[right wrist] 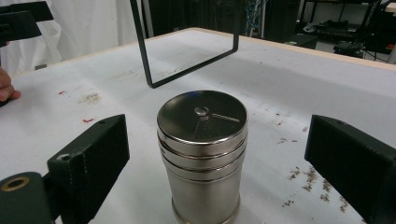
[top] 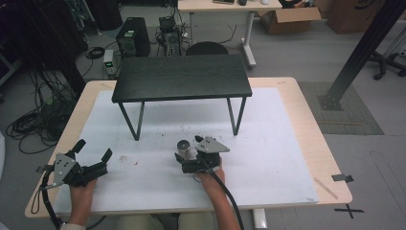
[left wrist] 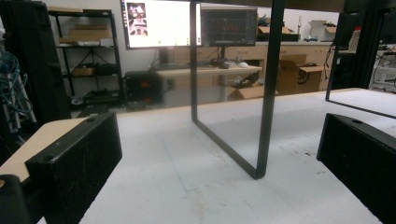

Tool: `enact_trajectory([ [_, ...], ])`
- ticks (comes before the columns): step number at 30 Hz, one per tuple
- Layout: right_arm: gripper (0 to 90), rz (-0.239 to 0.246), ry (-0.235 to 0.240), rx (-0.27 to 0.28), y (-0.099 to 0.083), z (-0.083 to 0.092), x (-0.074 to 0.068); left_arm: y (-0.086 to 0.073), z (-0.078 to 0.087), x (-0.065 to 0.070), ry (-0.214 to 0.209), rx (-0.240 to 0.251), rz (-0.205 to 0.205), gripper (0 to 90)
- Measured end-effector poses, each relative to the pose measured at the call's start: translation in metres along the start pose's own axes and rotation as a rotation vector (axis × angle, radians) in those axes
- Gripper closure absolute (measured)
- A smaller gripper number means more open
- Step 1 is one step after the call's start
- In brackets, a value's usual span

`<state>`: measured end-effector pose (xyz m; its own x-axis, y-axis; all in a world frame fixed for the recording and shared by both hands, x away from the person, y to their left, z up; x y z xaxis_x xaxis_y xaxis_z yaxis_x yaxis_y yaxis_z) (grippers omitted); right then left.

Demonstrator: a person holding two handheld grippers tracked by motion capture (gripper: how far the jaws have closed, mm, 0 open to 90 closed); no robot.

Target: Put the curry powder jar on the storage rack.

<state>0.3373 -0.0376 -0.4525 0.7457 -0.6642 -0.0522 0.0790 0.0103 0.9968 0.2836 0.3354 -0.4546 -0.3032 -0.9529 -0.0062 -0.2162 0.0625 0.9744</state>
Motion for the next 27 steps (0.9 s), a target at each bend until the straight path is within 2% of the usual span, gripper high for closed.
enact_trajectory([
  [10, 17.4, -0.014, 0.023, -0.036, -0.0003, -0.0035, 0.0012, 0.0000, 0.0001, 0.0000, 0.000, 0.001, 0.001, 0.4],
  [21, 46.4, -0.007, 0.070, -0.056, -0.0005, -0.0049, 0.0002, 0.0000, 0.0001, -0.0001, 0.000, 0.001, 0.001, 0.4],
  [27, 48.0, -0.010, 0.069, -0.051, -0.0004, -0.0046, 0.0005, 0.0000, 0.0000, -0.0001, -0.001, 0.001, 0.001, 0.5],
])
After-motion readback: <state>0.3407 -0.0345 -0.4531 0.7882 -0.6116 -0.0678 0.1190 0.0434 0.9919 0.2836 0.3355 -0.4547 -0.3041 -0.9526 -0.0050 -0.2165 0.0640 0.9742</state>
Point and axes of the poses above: each handheld gripper's, and its own axes: z roughly backward along the jaws, y roughly out of its top, x roughly to its right, the point moved 2 cm from there along -z, roughly forward along the jaws, and after that the axes turned 13 degrees about x, right-handed, at the moved point
